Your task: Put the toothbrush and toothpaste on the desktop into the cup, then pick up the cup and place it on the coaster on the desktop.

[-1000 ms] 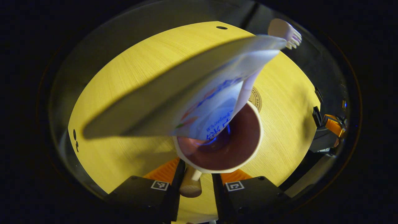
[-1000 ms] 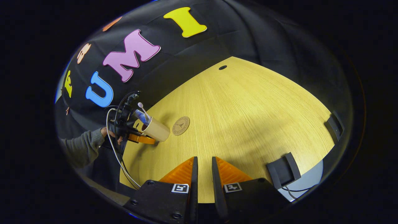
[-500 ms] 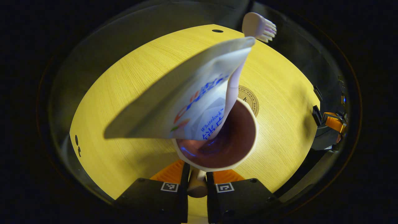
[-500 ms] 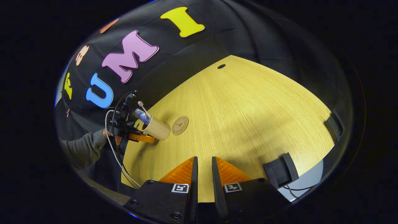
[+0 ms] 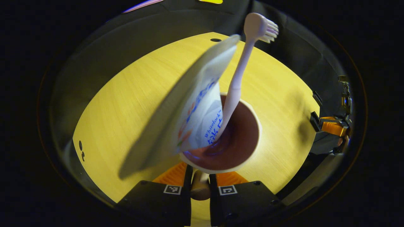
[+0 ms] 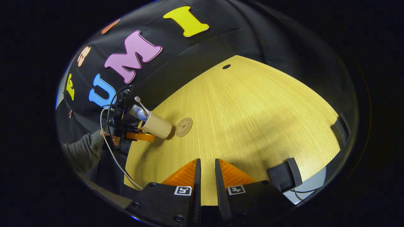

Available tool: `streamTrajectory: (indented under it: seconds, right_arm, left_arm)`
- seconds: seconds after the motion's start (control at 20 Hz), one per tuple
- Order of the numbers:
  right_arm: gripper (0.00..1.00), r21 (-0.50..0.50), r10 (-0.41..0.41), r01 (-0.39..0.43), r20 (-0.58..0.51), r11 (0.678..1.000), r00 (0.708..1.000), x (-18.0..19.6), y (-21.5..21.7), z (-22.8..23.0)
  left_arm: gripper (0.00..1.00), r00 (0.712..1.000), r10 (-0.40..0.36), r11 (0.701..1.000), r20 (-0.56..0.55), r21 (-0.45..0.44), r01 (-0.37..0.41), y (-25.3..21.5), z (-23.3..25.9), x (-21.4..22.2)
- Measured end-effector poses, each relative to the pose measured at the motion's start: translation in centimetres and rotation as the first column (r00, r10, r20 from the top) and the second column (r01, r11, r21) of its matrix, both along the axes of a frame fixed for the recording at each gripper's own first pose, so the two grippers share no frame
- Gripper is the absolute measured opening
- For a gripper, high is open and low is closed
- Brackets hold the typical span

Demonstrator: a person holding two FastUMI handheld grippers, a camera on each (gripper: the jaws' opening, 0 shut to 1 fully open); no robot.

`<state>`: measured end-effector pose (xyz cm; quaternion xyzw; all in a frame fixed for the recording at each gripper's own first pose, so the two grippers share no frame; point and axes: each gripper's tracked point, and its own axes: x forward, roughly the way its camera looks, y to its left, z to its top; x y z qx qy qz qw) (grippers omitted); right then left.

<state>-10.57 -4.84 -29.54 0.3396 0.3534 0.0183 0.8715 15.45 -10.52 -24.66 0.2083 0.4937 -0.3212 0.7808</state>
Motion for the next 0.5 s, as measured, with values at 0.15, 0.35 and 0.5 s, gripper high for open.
streamTrajectory:
  seconds: [0.15, 0.35, 0.5]
  right_arm:
    - [0.26, 0.0, -0.011, 0.011, 0.003, 1.0, 1.0, -0.3, -0.7, 0.1]
    - [0.26, 0.001, -0.039, 0.039, 0.007, 0.999, 0.999, -0.8, -2.3, 0.1]
    - [0.26, 0.004, -0.062, 0.062, 0.001, 0.998, 0.998, -1.5, -3.3, -0.3]
  left_arm:
    - [0.28, 1.0, -0.03, 1.0, 0.006, 0.006, 0.03, -2.2, 0.2, 0.0]
    - [0.33, 0.999, -0.054, 0.998, 0.007, 0.017, 0.054, -4.6, 0.0, 0.4]
    - [0.28, 0.998, -0.062, 0.998, 0.006, 0.028, 0.062, -5.8, -0.2, 0.6]
